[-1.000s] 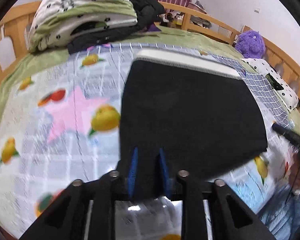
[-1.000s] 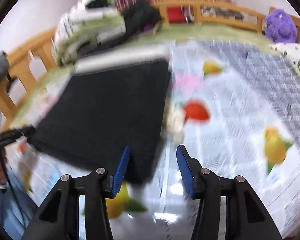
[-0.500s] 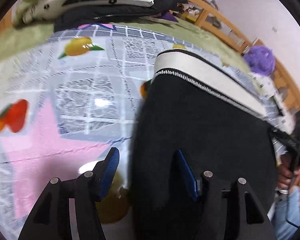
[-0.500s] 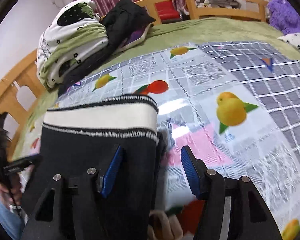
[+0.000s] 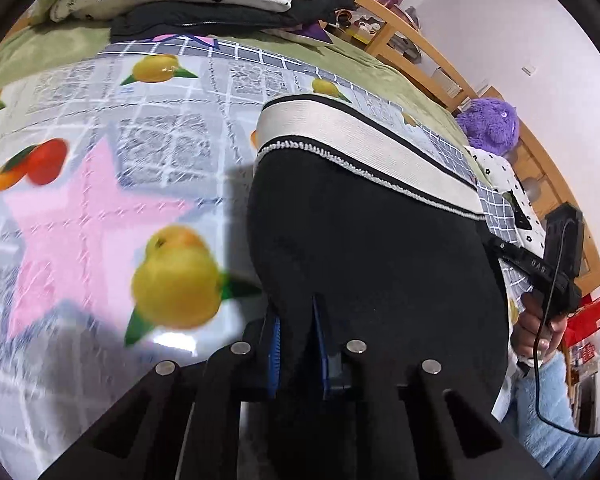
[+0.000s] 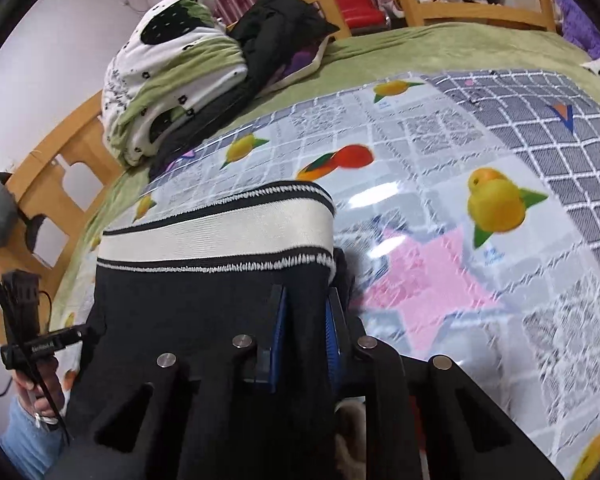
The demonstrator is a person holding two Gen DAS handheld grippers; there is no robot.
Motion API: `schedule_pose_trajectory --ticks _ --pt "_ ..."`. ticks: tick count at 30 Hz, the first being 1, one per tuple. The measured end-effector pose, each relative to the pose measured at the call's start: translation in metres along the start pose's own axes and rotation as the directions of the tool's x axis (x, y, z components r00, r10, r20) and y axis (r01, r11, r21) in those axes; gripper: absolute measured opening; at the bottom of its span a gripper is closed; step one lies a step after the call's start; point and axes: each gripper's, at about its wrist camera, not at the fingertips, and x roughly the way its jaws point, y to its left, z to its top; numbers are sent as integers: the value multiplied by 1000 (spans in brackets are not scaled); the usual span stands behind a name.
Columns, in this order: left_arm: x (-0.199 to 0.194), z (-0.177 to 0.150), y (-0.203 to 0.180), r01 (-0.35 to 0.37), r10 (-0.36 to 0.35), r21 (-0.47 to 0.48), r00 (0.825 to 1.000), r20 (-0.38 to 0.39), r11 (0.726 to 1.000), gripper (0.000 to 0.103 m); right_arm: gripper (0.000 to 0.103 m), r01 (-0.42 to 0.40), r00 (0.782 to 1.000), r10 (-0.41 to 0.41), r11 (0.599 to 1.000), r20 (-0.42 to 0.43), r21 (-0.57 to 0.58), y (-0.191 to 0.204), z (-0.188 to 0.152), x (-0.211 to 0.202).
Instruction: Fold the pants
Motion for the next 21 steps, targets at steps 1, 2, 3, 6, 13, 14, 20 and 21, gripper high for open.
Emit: schedule_pose_trajectory --ticks 1,2,3,6,13,14,20,21 --pt "-2 1 0 -18 18 7 1000 8 1000 17 18 3 1000 -3 1000 6 -14 3 -3 -3" --pt "-4 4 -4 -36 36 20 999 18 999 19 19 19 1000 -18 999 25 -42 9 -2 -6" --pt "-7 6 -9 -59 58 43 998 23 997 19 21 34 999 -31 998 40 -61 13 -3 -10" --pt "-5 20 -30 -143 144 127 990 6 982 19 34 66 995 -55 987 78 -145 32 4 -18" --pt "-6 37 -17 -180 185 119 982 -37 977 26 33 137 987 -117 972 112 -191 31 23 -13" --pt "-11 34 -8 -214 215 93 977 -4 973 29 32 184 981 -170 963 89 -198 27 24 -8" --pt "-25 28 17 -187 187 -6 981 55 982 37 27 130 991 -126 979 38 -159 10 13 -2" --pt "-27 31 9 -187 184 21 980 77 982 37 26 125 991 -117 980 62 -152 12 16 -10"
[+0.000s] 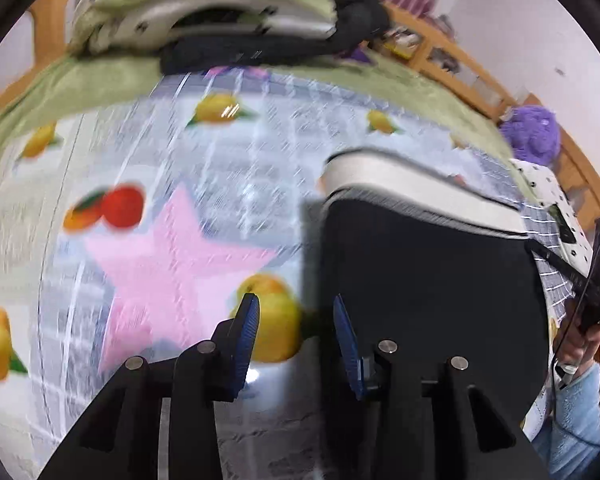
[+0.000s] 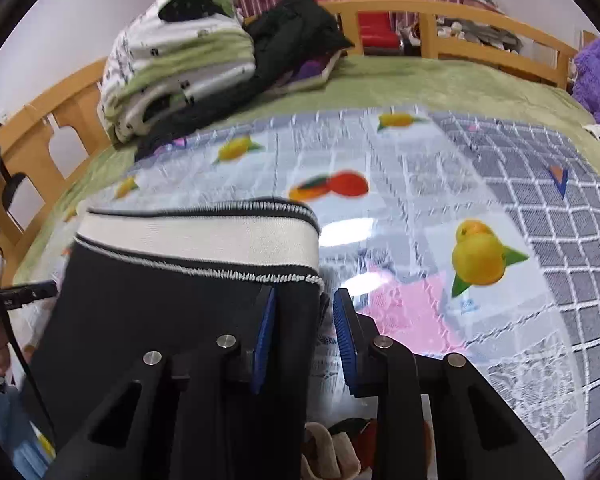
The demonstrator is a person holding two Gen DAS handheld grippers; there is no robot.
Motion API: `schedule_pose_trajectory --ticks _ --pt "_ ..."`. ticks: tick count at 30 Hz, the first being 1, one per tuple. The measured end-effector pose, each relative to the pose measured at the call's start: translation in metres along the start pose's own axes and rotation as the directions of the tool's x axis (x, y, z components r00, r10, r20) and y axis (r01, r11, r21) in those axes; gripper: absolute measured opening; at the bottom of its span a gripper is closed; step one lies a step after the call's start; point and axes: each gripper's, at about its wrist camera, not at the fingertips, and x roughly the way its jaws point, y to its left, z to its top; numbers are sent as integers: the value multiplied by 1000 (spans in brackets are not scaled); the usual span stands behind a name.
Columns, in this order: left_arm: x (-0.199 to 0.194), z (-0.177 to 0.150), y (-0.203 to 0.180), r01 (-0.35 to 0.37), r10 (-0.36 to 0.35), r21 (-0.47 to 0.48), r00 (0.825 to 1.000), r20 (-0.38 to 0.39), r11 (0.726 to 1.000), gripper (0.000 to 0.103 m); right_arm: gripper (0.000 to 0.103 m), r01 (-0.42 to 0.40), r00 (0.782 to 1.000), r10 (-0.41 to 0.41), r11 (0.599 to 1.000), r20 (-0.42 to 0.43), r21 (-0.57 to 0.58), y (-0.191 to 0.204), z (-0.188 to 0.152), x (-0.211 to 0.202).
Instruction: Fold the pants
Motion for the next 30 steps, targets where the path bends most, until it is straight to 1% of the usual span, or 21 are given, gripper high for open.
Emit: schedule_pose_trajectory --ticks 2,4,5,7,8,9,10,11,13,14,17,19,21,22,23,24,27,30 --pt "-4 15 -24 0 -5 79 998 62 997 37 26 -48 995 45 998 86 35 1 11 -18" --pt "-4 28 -47 20 -35 141 994 107 990 37 26 -81 991 78 996 111 26 10 20 -20" --pt "1 36 -57 19 -40 169 992 118 985 37 26 -75 990 73 997 117 6 17 23 -17" --pt "22 47 -71 -27 1 212 993 121 977 37 26 -47 993 52 998 104 -50 32 26 0" --pt "37 49 -74 -68 44 222 993 111 973 37 25 -23 996 28 998 80 -65 36 26 14" --pt "48 50 -75 -106 85 226 991 102 968 37 22 24 999 -22 997 27 -69 38 24 33" --pt "63 50 -72 -142 128 221 989 79 965 40 22 65 997 -67 995 -24 -74 38 22 49" --pt "67 50 -67 -130 117 205 990 72 970 41 22 80 996 -82 994 -25 -74 37 21 55" --pt "64 50 -59 -90 79 161 994 77 983 42 22 40 999 -41 998 -23 -41 30 22 50" --pt "62 50 -57 -79 69 146 995 72 986 42 22 36 999 -37 999 -22 -37 29 22 48" --pt "58 47 -54 -74 68 117 996 54 990 43 23 41 999 -41 999 6 -32 30 18 37" --pt "54 42 -53 -78 73 107 996 51 991 44 26 31 999 -31 999 16 -19 30 14 26" --pt "50 36 -52 -78 73 97 996 54 992 46 30 16 1000 -16 1000 18 -1 29 6 13" --pt "48 32 -51 -74 70 91 996 52 993 47 30 15 1000 -15 1000 11 0 29 0 8" --pt "46 30 -51 -68 65 86 997 45 994 48 30 20 1000 -20 1000 12 -1 30 -7 3" --pt "43 26 -50 -66 64 81 997 37 994 48 33 29 999 -29 1000 14 -3 30 -13 -1" --pt "34 8 -51 -76 75 85 997 16 993 48 36 38 999 -38 999 -1 11 27 -31 -11" --pt "26 -16 -54 -116 117 111 993 -1 987 48 36 49 999 -48 998 -16 33 25 -48 -23"
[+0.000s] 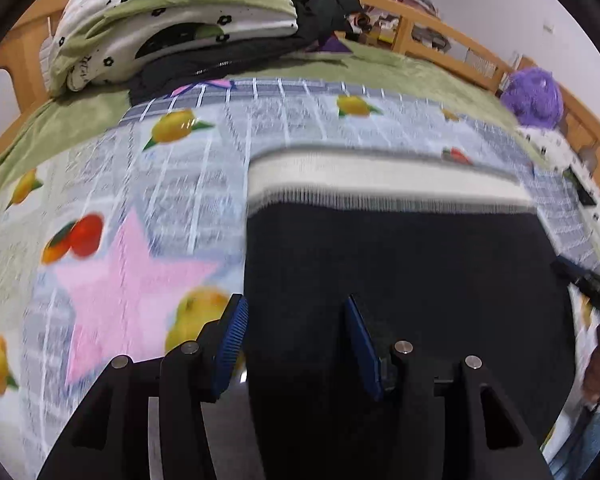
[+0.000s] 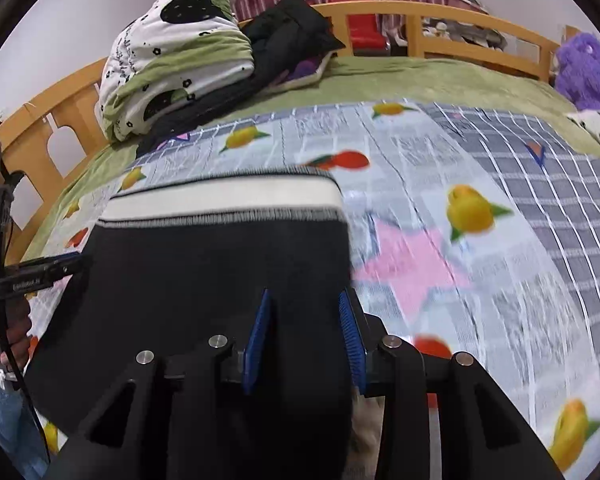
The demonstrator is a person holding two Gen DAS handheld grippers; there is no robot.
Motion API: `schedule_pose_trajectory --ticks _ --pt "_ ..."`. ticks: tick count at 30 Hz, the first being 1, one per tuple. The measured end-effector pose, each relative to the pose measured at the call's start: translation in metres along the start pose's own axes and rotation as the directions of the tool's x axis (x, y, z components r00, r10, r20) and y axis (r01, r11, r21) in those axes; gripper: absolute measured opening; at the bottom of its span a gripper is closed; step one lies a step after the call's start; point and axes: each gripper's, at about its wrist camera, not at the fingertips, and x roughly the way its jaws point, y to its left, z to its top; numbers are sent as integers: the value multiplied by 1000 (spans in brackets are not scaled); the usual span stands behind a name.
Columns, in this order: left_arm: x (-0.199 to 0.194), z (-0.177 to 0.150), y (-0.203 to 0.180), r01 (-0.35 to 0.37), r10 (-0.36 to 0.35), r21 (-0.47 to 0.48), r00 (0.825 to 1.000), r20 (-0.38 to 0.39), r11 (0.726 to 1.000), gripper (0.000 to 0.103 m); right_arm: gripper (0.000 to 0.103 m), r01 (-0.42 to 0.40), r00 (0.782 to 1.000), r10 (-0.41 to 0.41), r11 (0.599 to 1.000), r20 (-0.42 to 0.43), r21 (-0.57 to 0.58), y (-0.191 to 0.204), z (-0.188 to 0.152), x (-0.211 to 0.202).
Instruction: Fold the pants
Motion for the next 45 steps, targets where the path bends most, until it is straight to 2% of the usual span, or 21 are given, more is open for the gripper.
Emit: schedule_pose_trajectory --ticks 4,11,18,21,24,28,31,33,34,36,38,40,42,45 --pt "-19 -32 0 7 -7 -10 1000 6 1000 49 36 2 1000 -2 999 -2 36 -5 -25 -18" --pt "-50 -78 1 14 -13 -31 1000 22 999 51 36 45 999 -45 999 -21 0 4 -56 -40" --pt "-78 -110 5 62 -62 -21 998 1 998 56 36 62 996 -62 998 -58 -8 12 -86 -54" --pt "-84 -123 3 47 -47 -1 999 0 999 56 37 74 993 -76 997 -88 -28 16 -93 -54" --pt "-100 -127 0 37 -37 3 998 50 999 56 37 90 993 -94 994 -71 -59 22 -96 -60" --pt "-124 -118 -18 26 -34 61 991 130 998 56 37 42 999 -41 998 24 -52 26 -92 -85" --pt "-120 -101 -40 57 -69 100 990 119 993 56 40 -11 994 15 999 105 -35 30 -85 -99" --pt "-111 -92 -54 69 -81 116 991 107 991 56 42 -53 991 54 998 124 -14 36 -80 -96" --pt "-105 -90 -63 77 -90 128 991 103 989 56 42 -63 991 64 998 118 -9 39 -78 -91" --pt "-93 -90 -73 69 -81 138 994 78 988 56 42 -57 997 58 998 46 -21 48 -76 -70" --pt "-78 -96 -79 73 -79 152 996 33 986 56 42 11 999 -13 999 -36 -40 55 -79 -49" --pt "-77 -109 -82 45 -54 187 997 47 981 55 43 50 998 -53 995 -29 -83 62 -85 -49" --pt "-83 -116 -81 37 -51 212 997 60 977 56 44 47 997 -53 992 -53 -115 65 -89 -54" --pt "-95 -121 -66 57 -73 170 993 88 984 56 43 33 997 -39 996 -62 -85 53 -93 -59"
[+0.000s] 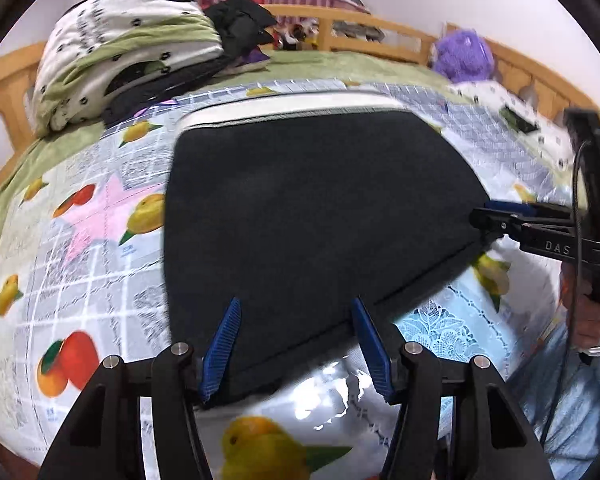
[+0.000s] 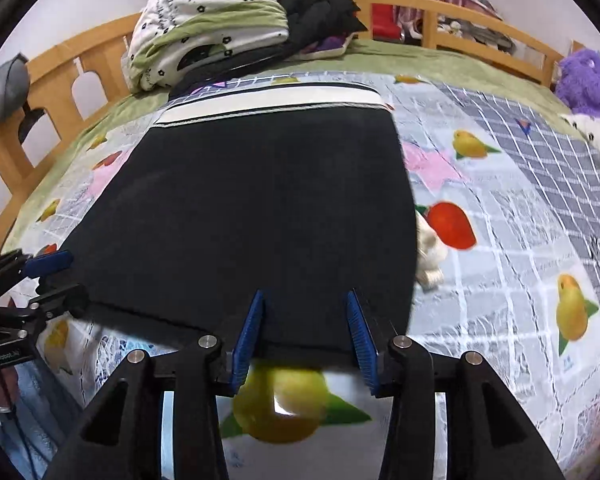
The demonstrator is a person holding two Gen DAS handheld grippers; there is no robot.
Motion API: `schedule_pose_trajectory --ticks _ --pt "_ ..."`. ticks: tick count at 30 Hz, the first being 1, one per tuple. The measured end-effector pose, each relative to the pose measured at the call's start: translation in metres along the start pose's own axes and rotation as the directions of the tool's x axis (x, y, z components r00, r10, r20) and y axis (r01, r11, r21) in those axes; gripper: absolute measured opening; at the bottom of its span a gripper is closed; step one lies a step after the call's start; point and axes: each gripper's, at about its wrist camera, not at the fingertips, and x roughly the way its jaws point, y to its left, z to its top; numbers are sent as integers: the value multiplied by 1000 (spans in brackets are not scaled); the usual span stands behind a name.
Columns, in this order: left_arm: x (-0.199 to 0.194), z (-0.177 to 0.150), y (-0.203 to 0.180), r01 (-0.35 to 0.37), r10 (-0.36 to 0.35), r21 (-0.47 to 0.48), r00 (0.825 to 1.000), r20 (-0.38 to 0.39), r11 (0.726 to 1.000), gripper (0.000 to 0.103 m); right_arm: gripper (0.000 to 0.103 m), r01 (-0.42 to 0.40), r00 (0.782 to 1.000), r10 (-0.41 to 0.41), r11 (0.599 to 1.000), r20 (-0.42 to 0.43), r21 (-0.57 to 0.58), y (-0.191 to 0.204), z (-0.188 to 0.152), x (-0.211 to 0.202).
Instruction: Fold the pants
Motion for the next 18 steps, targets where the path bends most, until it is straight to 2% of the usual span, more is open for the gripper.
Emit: schedule_pose_trajectory --ticks 4,8,14,18 --pt "-8 2 24 -7 10 -104 1000 24 995 57 44 -25 999 20 995 47 99 -22 4 -9" --pt "3 7 39 -26 28 -176 1000 8 984 58 44 -41 998 30 982 59 185 -34 11 -4" --pt "19 9 42 -57 52 -204 998 -30 977 59 48 9 997 -23 980 67 198 -28 15 3" --pt "22 7 42 -62 53 -190 997 -52 980 63 50 55 997 -64 983 49 177 -20 17 6"
